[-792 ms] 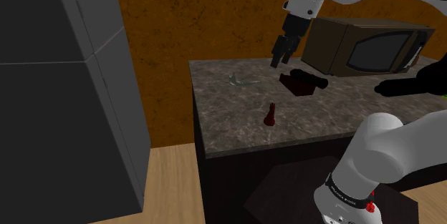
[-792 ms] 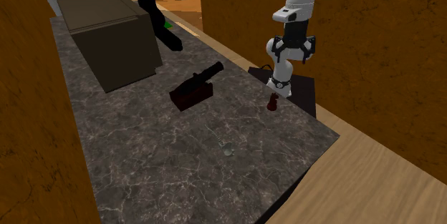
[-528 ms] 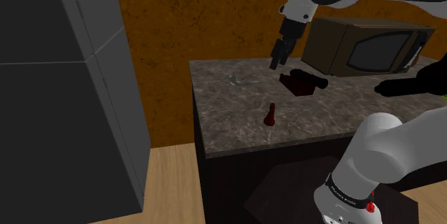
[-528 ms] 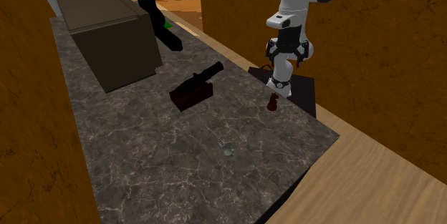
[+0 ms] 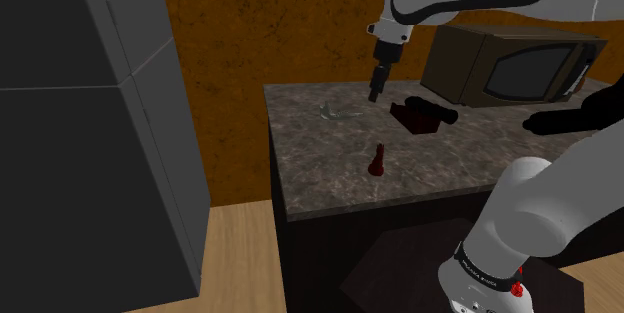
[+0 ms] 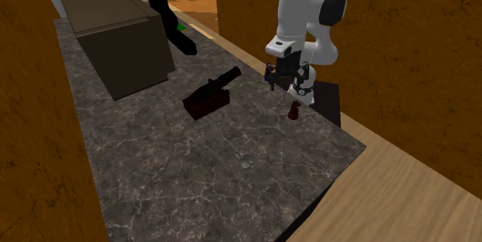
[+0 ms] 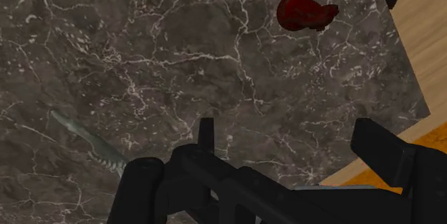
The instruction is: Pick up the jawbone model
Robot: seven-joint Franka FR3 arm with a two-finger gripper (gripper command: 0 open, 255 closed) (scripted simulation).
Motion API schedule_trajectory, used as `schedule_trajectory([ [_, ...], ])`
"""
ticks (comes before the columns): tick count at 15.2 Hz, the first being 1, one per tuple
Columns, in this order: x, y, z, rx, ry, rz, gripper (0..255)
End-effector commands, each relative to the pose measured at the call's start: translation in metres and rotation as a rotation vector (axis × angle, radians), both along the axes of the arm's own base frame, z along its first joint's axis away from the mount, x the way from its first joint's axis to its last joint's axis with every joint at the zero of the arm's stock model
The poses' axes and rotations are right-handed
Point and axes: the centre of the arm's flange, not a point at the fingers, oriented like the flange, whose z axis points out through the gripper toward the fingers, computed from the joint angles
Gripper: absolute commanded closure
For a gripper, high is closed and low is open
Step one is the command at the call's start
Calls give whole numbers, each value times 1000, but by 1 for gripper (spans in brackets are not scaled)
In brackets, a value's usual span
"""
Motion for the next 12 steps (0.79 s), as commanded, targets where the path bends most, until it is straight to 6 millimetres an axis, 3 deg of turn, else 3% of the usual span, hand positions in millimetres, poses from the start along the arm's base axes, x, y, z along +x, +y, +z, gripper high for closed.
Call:
schedule_trajectory([
  [1,18,-16,-16,-16,13,61,0],
  [12,134,-72,-89,-97,84,371,0],
])
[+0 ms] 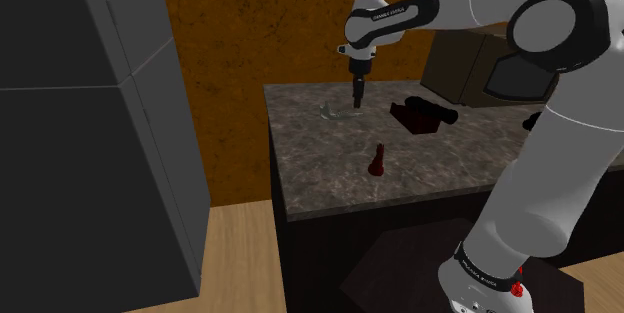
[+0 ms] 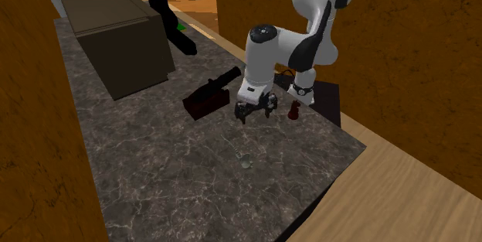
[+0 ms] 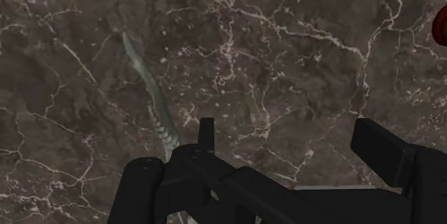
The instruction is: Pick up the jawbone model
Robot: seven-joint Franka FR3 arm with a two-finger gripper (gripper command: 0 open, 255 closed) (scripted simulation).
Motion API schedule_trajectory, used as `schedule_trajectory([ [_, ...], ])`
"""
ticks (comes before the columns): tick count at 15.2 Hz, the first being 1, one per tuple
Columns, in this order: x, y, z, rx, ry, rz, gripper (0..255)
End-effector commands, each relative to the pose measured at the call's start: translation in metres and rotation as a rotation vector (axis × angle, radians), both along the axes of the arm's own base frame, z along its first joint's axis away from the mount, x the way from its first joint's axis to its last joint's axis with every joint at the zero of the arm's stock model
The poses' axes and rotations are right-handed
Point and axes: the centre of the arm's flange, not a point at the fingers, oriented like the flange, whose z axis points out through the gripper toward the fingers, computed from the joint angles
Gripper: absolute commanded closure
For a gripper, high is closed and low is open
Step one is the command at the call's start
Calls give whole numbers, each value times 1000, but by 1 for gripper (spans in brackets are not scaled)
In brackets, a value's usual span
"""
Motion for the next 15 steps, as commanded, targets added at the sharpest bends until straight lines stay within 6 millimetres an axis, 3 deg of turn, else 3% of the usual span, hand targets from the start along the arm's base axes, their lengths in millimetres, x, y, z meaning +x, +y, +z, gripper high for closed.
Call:
schedule_trajectory([
  [1,22,-8,-15,-16,14,61,0],
  [8,101,-26,-65,-67,60,259,0],
  [15,103,-26,-98,-68,61,264,0],
])
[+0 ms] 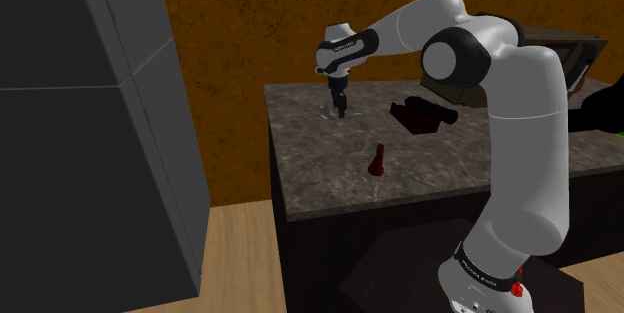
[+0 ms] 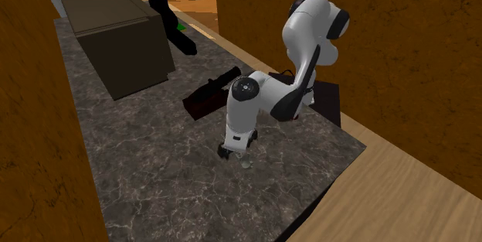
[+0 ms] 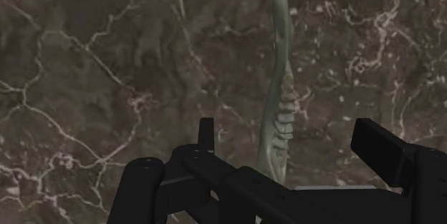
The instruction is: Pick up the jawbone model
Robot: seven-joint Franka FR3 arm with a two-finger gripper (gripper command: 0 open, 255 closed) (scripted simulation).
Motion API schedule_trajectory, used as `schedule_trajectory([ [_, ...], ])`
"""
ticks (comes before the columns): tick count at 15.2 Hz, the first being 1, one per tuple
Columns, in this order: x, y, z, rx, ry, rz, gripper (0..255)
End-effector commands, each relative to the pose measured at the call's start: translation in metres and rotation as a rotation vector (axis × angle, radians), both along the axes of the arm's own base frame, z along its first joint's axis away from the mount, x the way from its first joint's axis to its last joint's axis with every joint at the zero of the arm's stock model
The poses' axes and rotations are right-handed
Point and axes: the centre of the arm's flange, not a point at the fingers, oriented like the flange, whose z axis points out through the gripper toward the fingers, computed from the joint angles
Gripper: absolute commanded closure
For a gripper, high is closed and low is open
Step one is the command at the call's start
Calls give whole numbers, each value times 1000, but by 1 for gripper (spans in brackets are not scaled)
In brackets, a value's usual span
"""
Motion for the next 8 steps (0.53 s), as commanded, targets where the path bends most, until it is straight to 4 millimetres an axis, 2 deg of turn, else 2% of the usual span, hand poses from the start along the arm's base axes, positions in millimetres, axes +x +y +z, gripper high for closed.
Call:
schedule_trajectory([
  [1,-1,0,-14,0,0,0,0],
  [3,-1,0,-14,0,0,0,0],
  [4,0,0,-14,0,0,0,255],
  [8,0,0,-14,0,0,0,255],
])
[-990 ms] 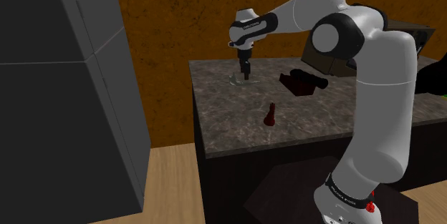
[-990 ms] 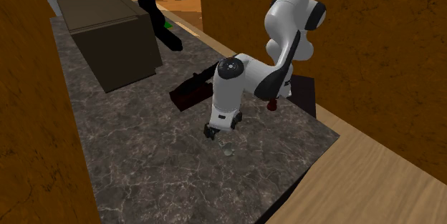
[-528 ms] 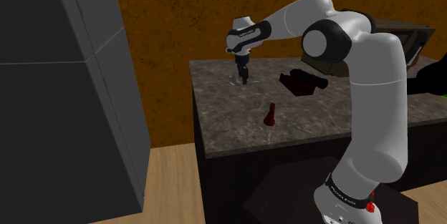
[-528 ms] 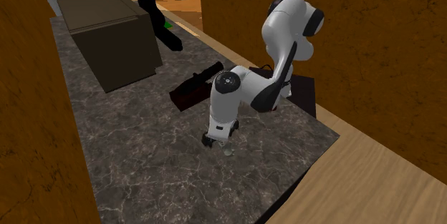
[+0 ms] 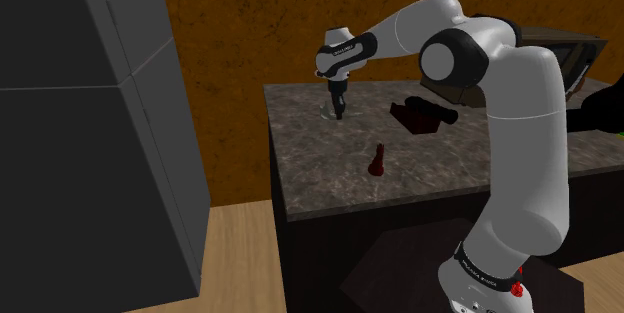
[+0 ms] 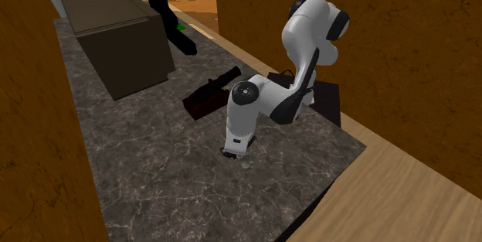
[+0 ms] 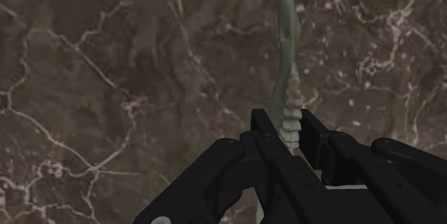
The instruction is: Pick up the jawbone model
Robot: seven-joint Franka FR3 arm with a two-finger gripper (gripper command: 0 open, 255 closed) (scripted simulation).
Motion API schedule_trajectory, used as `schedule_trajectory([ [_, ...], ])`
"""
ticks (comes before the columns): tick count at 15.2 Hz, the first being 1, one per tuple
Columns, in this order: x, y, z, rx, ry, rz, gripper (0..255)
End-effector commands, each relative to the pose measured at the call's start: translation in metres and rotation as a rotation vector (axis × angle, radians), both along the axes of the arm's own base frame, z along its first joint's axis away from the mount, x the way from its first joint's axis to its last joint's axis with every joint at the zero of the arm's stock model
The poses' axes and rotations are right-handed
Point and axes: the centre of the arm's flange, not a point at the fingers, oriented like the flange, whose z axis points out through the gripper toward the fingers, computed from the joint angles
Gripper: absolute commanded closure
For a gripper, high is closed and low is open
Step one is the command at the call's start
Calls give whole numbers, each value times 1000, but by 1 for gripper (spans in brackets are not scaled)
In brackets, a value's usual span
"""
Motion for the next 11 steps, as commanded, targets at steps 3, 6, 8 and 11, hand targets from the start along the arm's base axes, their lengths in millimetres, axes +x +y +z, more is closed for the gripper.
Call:
schedule_trajectory([
  [3,0,0,0,0,0,0,255],
  [6,-1,0,4,0,0,0,255],
  [8,-1,0,15,0,0,0,255],
  [11,-1,0,31,0,0,0,255],
])
